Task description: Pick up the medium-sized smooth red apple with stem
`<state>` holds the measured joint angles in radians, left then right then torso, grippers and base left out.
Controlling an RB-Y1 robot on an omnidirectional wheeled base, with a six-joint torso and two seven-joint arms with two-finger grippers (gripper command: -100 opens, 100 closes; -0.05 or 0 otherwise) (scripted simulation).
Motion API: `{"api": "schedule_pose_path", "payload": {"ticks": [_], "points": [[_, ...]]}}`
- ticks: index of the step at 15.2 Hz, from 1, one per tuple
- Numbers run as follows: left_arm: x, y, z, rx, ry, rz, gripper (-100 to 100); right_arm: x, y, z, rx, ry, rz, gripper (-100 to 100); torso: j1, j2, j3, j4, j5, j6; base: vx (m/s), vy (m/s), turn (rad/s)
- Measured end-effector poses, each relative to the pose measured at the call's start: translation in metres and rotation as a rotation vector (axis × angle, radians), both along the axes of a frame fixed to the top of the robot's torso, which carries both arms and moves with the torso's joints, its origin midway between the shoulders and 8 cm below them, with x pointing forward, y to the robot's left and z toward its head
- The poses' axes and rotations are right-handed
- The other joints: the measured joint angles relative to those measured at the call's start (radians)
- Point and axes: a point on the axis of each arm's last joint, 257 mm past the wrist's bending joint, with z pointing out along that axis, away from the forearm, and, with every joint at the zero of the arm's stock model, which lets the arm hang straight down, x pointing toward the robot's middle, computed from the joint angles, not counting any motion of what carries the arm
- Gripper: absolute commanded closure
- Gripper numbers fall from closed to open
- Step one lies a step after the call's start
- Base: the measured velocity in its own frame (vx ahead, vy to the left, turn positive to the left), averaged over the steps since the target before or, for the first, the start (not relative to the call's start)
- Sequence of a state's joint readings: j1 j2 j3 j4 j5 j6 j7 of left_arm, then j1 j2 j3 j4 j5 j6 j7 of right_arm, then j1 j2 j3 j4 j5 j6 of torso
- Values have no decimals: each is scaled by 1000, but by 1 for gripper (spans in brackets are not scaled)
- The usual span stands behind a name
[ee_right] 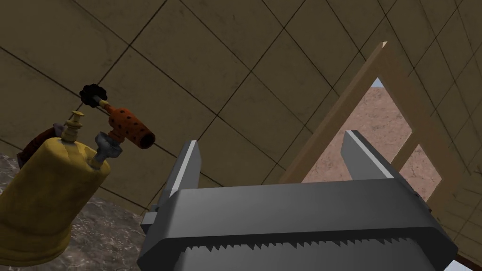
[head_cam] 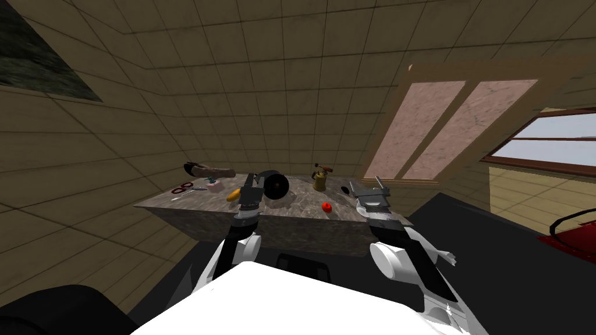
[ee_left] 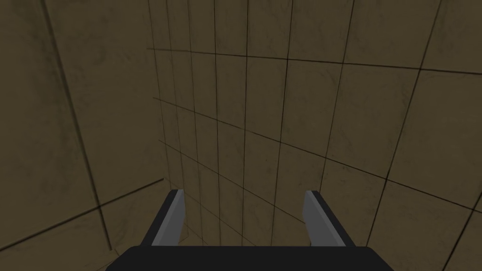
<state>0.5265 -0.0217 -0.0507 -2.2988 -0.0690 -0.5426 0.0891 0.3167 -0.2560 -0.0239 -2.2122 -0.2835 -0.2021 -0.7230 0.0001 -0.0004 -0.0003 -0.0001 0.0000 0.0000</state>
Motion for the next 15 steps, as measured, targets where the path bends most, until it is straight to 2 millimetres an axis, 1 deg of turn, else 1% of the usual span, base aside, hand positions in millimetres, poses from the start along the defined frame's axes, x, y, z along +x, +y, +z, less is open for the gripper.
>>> {"api": "schedule_pose_path", "payload": {"ticks": [2,9,10,12,15], "points": [[0,0,0,0,0,0,0,7,-1,-7,47,31,33,-100,0,0,0,0,0,0,2,4,-40],[0,0,0,0,0,0,0,31,6,-30,210,142,136,-100,0,0,0,0,0,0,2,4,-25],[0,0,0,0,0,0,0,35,5,-37,235,166,152,-100,0,0,0,0,0,0,1,5,-19],[0,0,0,0,0,0,0,38,5,-42,275,185,172,-100,0,0,0,0,0,0,1,2,-16],[0,0,0,0,0,0,0,48,8,-53,350,236,213,-100,0,0,0,0,0,0,2,5,-31]]}}
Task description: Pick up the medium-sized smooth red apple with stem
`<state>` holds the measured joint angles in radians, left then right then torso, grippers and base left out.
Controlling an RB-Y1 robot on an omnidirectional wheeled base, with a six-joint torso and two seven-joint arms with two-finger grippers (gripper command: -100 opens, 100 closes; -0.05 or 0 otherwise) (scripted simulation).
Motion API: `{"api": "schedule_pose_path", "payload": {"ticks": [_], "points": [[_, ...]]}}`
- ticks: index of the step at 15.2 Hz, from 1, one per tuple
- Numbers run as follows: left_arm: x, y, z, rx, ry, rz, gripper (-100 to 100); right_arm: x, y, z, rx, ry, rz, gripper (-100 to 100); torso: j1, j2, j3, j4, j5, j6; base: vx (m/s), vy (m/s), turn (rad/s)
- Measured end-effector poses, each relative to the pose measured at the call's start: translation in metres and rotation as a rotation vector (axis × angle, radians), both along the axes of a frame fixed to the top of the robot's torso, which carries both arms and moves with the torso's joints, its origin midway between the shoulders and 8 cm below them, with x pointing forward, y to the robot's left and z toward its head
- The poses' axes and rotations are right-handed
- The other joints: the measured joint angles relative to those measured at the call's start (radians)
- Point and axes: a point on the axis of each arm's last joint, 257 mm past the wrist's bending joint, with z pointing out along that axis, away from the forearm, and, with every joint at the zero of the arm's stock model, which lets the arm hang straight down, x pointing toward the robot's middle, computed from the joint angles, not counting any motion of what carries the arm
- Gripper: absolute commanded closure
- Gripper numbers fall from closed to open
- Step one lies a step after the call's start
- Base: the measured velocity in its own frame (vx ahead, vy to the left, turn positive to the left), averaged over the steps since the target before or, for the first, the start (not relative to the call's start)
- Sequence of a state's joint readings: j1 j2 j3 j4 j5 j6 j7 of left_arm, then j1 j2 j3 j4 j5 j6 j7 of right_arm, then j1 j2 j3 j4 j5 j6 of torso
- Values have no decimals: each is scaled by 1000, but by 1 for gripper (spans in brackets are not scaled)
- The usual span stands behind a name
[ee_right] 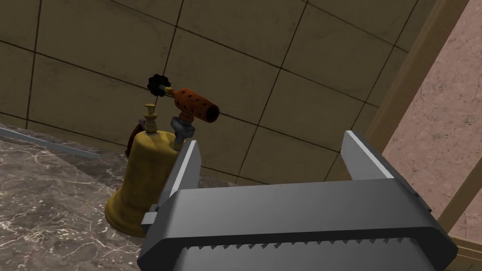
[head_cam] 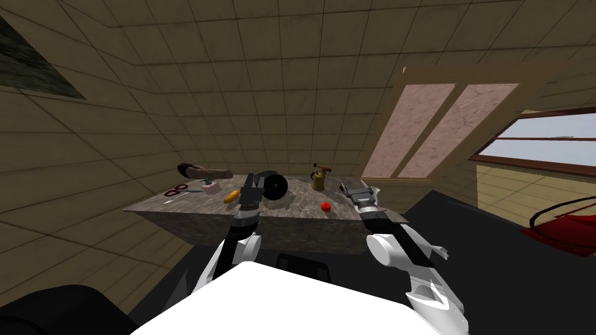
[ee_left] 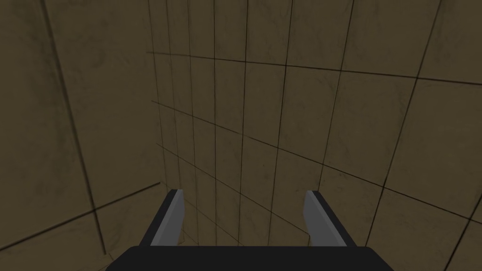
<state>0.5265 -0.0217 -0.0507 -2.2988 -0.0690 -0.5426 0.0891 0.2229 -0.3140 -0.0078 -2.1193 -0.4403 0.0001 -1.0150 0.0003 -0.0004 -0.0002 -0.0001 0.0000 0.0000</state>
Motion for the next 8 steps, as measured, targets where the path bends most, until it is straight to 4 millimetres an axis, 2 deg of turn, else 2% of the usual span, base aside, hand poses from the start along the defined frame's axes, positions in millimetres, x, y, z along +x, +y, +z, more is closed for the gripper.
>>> {"api": "schedule_pose_path", "payload": {"ticks": [3,8], "points": [[0,0,0,0,0,0,0,7,6,-16,76,62,42,-100,0,0,0,0,0,0,2,4,-18],[0,0,0,0,0,0,0,18,9,-31,181,132,90,-100,0,0,0,0,0,0,2,4,-25]]}}
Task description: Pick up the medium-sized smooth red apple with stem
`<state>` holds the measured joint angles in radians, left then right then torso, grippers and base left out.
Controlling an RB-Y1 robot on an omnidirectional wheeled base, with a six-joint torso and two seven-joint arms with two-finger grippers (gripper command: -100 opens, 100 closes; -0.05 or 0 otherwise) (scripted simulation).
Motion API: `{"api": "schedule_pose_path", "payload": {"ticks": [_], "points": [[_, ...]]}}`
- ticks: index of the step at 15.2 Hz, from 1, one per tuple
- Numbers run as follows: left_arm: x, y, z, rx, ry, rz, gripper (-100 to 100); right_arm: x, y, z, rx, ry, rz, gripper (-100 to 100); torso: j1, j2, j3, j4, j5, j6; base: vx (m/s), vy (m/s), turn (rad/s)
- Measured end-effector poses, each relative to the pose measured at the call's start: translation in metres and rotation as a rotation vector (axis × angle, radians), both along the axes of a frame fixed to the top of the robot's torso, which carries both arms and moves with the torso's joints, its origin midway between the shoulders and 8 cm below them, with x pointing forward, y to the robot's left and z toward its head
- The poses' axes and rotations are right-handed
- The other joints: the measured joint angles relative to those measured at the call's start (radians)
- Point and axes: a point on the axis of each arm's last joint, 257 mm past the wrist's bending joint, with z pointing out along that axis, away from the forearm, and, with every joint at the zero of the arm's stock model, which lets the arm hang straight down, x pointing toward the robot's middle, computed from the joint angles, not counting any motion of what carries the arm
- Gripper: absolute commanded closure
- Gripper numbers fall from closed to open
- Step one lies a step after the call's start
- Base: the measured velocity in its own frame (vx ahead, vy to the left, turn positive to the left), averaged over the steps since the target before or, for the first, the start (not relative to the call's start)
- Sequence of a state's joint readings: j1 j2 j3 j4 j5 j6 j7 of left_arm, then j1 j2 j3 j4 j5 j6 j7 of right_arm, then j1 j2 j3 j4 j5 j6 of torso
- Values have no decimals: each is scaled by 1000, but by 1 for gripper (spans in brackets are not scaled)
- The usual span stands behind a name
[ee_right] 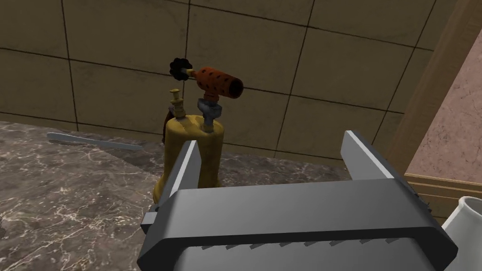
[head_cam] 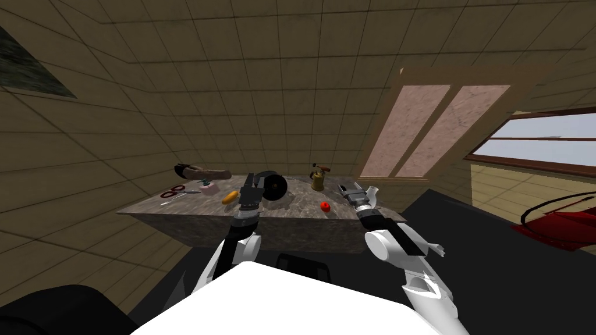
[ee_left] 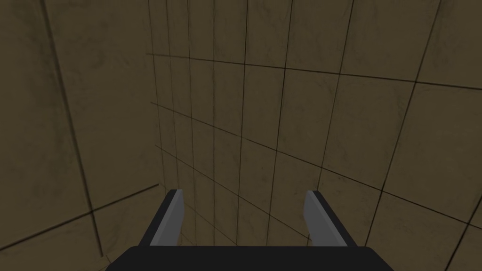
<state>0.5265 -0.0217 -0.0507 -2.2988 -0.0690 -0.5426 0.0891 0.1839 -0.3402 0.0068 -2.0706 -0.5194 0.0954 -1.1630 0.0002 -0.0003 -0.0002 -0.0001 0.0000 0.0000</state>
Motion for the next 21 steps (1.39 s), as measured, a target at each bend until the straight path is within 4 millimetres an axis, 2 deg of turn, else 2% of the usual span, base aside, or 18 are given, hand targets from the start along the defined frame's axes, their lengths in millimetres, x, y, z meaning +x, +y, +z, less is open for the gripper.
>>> {"api": "schedule_pose_path", "payload": {"ticks": [9,21], "points": [[0,0,0,0,0,0,0,20,13,-37,217,175,93,-100,0,0,0,0,0,0,2,5,-27],[0,0,0,0,0,0,0,31,32,-81,494,406,173,-100,0,0,0,0,0,0,2,5,-24]]}}
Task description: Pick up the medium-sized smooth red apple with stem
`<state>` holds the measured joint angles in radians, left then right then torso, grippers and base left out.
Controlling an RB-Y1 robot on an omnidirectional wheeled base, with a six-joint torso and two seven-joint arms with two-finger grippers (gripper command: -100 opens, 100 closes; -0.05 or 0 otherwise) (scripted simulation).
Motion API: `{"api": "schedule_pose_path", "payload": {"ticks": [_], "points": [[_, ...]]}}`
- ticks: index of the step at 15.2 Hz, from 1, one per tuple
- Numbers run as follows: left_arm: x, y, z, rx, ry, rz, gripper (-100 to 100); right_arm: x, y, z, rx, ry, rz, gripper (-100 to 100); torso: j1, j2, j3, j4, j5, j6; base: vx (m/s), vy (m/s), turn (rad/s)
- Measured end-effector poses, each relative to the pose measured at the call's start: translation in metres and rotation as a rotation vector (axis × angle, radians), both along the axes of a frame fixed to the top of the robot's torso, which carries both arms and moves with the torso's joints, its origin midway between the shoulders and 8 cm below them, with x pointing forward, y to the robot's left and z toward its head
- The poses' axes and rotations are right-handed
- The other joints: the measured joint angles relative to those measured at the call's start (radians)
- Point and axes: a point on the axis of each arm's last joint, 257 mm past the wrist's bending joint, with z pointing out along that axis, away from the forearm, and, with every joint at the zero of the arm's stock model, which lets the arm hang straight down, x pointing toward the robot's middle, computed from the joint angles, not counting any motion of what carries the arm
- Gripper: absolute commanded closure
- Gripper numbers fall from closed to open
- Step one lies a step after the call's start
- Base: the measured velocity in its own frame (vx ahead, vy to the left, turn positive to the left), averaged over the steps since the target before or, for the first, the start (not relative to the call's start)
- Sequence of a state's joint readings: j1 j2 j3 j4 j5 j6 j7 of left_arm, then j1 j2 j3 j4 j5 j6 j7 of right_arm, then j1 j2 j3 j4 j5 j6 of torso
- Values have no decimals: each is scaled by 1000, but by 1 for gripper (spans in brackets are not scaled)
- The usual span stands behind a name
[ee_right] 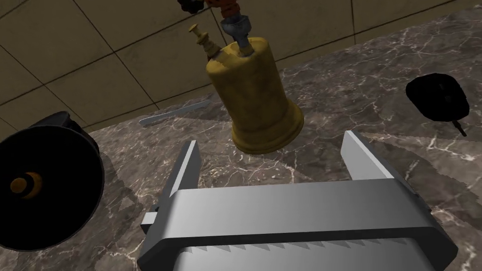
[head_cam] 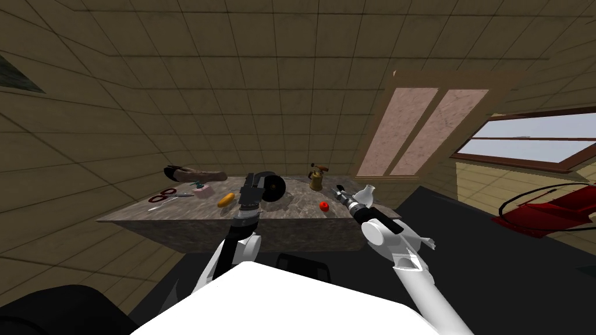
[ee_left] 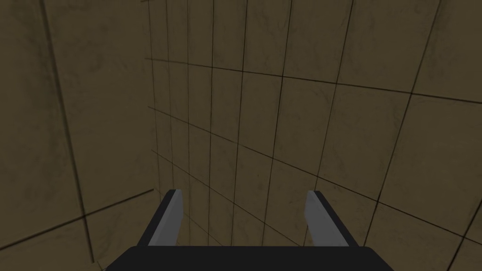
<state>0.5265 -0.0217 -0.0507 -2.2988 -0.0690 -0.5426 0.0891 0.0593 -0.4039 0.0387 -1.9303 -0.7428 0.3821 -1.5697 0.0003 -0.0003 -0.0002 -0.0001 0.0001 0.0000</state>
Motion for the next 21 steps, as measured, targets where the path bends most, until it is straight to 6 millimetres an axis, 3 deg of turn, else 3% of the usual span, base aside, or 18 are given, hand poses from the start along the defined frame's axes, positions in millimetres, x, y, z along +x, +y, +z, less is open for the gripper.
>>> {"api": "schedule_pose_path", "payload": {"ticks": [21], "points": [[0,0,0,0,0,0,0,-6,36,-77,442,480,66,-100,0,0,0,0,0,0,2,6,-24]]}}
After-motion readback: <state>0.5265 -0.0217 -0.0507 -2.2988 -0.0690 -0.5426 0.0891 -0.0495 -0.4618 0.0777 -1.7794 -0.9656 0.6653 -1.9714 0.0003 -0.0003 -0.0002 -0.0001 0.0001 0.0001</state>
